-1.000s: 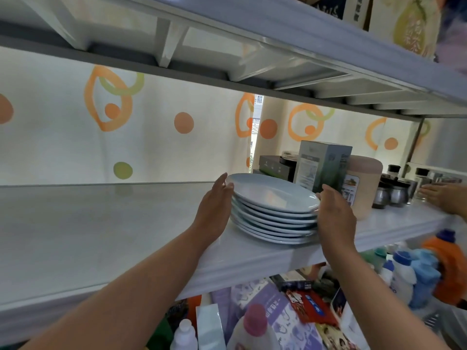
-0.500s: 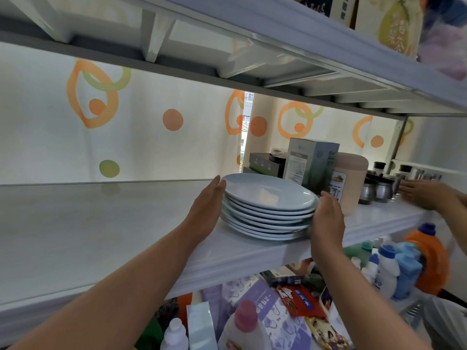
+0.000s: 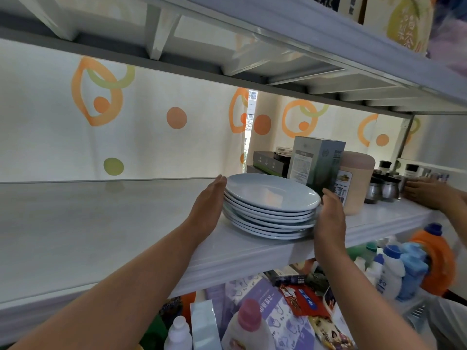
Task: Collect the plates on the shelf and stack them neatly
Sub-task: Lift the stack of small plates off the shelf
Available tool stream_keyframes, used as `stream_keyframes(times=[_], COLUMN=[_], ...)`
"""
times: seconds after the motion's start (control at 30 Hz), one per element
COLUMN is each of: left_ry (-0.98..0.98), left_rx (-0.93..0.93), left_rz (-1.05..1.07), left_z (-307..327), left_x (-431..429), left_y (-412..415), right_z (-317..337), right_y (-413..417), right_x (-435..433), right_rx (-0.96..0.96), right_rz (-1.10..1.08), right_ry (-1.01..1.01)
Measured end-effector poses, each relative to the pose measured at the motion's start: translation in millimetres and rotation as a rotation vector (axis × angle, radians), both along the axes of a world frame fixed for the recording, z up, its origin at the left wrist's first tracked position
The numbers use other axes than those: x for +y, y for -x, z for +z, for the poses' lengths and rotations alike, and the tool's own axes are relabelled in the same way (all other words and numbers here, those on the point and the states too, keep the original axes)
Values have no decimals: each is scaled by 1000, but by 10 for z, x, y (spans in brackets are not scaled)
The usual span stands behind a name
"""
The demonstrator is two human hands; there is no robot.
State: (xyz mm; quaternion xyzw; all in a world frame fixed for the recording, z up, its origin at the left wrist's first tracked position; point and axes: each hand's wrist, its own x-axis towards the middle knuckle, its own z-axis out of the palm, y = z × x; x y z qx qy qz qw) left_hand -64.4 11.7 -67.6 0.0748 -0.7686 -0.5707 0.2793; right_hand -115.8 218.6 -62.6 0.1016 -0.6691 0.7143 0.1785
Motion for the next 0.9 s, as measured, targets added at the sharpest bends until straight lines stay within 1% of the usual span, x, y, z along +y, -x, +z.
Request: stream_keyframes(times=[0.13, 0.2, 0.33, 0.43, 0.5, 0.6, 0.67, 0.73, 0.8, 0.83, 0.9], left_ry=[62, 66, 89, 102, 100, 42, -54, -180, -268, -291, -246], left_rx=[-12, -19, -70, -71, -64, -29, 16, 22, -36, -75, -125], left_rz=[-9, -18, -31, -32, -40, -11, 54, 109, 133, 109, 31], left_z=[-6, -1, -37, -42, -38, -38, -26, -9, 5, -4, -27], left_x=[8, 23, 36, 16, 13, 5, -26, -58, -64, -60, -35], left_y=[-10, -11, 21, 41, 41, 53, 56, 54, 55, 56, 59], right_z=[-44, -9, -63, -112, -129, -147, -137, -132, -123, -118, -129], right_y=[51, 38, 25, 57, 79, 147, 198, 231, 233, 219, 207], right_x=[-82, -71, -115, -106, -99, -116, -125, -124, -121, -122, -134], right_rx=[-67, -62, -65, -11, -8, -57, -119, -187, -229, -238, -252], right_rz=[-51, -51, 40, 69, 78, 97, 78, 40, 5, 1, 13], right_ry=[-52, -121, -148, -172, -197, -147, -71, 18, 68, 70, 69])
